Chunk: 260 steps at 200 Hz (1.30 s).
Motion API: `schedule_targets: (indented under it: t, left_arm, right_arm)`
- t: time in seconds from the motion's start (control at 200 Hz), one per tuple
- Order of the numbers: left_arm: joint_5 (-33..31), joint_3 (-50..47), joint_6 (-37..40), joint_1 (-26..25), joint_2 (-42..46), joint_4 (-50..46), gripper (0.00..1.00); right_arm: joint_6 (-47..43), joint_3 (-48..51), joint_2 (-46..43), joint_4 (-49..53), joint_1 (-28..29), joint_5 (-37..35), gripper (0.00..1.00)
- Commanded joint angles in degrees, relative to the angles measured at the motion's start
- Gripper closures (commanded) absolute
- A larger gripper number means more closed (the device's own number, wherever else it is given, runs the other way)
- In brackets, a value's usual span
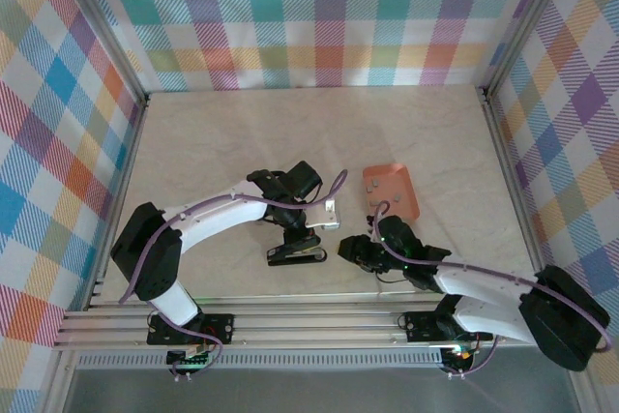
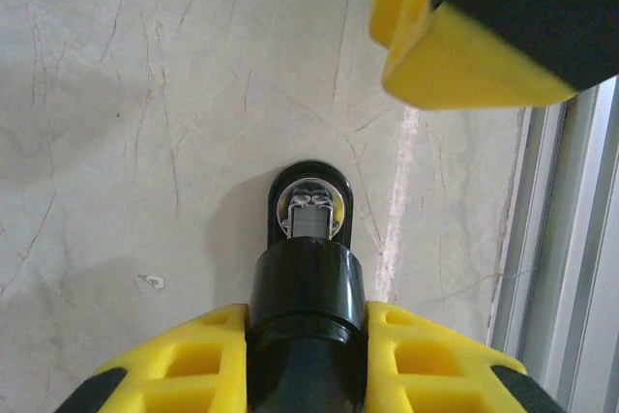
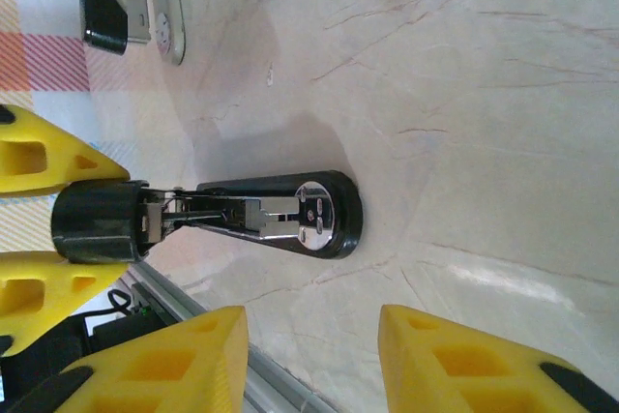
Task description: Load the staples into the stapler
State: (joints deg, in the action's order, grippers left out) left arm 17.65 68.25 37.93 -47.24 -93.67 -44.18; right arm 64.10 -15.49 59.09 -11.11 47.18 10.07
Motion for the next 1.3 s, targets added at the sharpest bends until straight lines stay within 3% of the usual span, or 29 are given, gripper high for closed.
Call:
schedule_targets:
  t: [0.0,0.17,0.345,0.575,0.985,1.295]
  left_arm:
    - [4.18,-1.36,-1.96,-1.18,-0.31,3.21,0.71]
    - [3.93,-1.68,-2.23,-1.1,0.68,4.14,0.67]
    - [3.64,-1.36,-1.8,-1.3,-0.73,3.59,0.68]
    - [-1.32,-1.81,-1.01,-3.5,-3.88,3.14,0.68]
    - [-3.3,-2.35,-1.54,-5.67,-7.68,4.79,0.69]
    - [-4.44,-2.94,-2.42,-5.71,-1.84,5.78,0.48]
  right_arm:
    - [-1.29,-1.38,-3.9,9.7,-0.33,-2.68,0.59]
    - [-3.29,-3.44,-4.97,13.4,-0.33,-2.37,0.58]
    - [-4.25,-4.98,-3.3,13.45,-0.35,-1.97,0.59]
    - [-3.99,-4.77,-3.05,14.21,-0.42,-2.9,0.59]
    - [-4.14,-4.69,-7.17,19.69,-0.41,-4.8,0.58]
    - [-5.47,-5.81,-6.27,20.41,-0.42,-4.75,0.58]
